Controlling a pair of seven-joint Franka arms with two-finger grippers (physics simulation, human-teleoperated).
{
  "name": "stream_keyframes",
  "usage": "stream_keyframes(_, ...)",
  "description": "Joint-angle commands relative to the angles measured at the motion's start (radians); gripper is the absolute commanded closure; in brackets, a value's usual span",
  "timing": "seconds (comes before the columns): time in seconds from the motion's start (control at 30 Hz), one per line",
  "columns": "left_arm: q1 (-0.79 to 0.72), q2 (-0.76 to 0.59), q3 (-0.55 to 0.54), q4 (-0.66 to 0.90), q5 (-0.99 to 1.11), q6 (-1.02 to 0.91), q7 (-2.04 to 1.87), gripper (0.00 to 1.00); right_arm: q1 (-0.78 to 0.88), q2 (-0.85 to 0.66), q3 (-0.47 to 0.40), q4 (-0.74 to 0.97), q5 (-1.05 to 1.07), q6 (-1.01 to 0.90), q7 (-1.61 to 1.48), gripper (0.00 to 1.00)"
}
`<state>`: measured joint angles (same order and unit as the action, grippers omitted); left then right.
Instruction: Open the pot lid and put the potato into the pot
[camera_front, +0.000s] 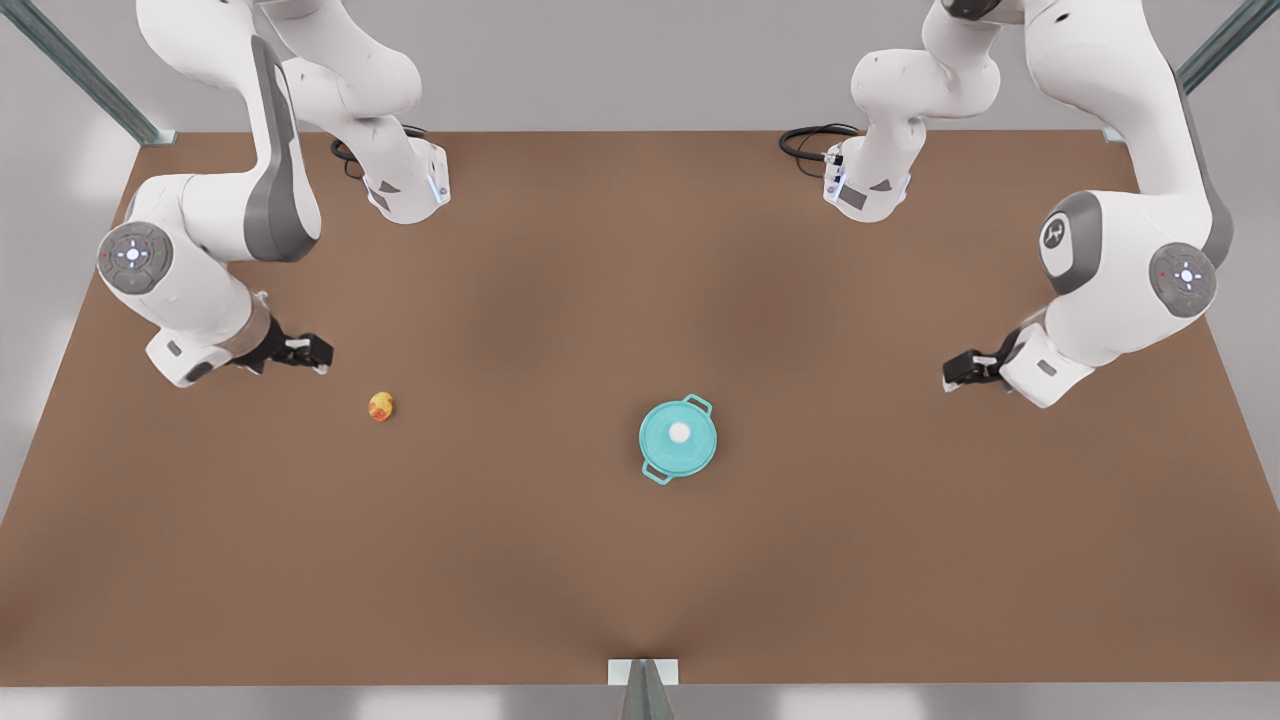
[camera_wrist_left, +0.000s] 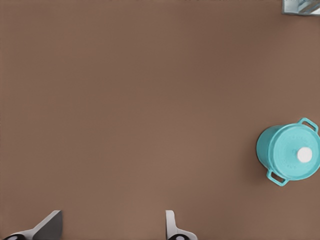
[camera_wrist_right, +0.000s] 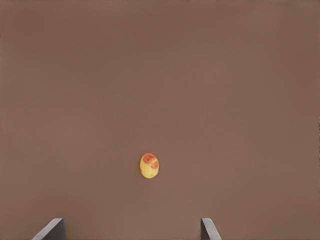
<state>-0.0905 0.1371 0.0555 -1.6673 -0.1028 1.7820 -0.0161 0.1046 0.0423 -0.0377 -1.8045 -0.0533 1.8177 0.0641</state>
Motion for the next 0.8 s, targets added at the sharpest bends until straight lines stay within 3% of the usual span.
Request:
stream_keyframes(0.0, -0.009, -0.005, -0.002, 0.000, 0.011, 0.048, -0.022, 0.00, -0.025, -0.001, -0.001, 0.000, -0.006, 0.084, 0.063, 0.00)
stream_keyframes(0.17, -0.093, 0.030, -0.141, 0.030, 0.048, 0.036, -0.157, 0.00, -0.025, 0.039, -0.002, 0.043, 0.012, 0.083, 0.068, 0.00)
stream_keyframes(0.33, -0.390, 0.439, -0.160, 0.467, 0.106, 0.030, -0.818, 0.00, 0.009, 0.068, 0.021, 0.036, 0.016, 0.028, 0.085, 0.00)
stream_keyframes(0.43, -0.449, 0.545, -0.157, 0.536, 0.109, 0.165, -1.007, 0.00, 0.003, 0.079, 0.021, -0.044, 0.058, 0.120, 0.071, 0.00)
stream_keyframes(0.47, -0.463, 0.578, -0.155, 0.580, 0.115, 0.166, -1.010, 0.00, 0.003, 0.080, 0.021, -0.134, 0.072, 0.249, 0.074, 0.00)
stream_keyframes(0.5, -0.482, 0.598, -0.155, 0.583, 0.153, 0.189, -1.018, 0.00, 0.000, 0.110, 0.022, -0.194, 0.112, 0.360, 0.066, 0.00)
stream_keyframes(0.7, -0.535, 0.631, -0.157, 0.440, 0.242, 0.268, -1.068, 0.00, -0.023, 0.131, 0.013, -0.265, 0.112, 0.396, 0.063, 0.00)
stream_keyframes(0.77, -0.515, 0.631, -0.157, 0.399, 0.235, 0.324, -1.027, 0.00, -0.023, 0.145, 0.015, -0.303, 0.110, 0.511, 0.063, 0.00)
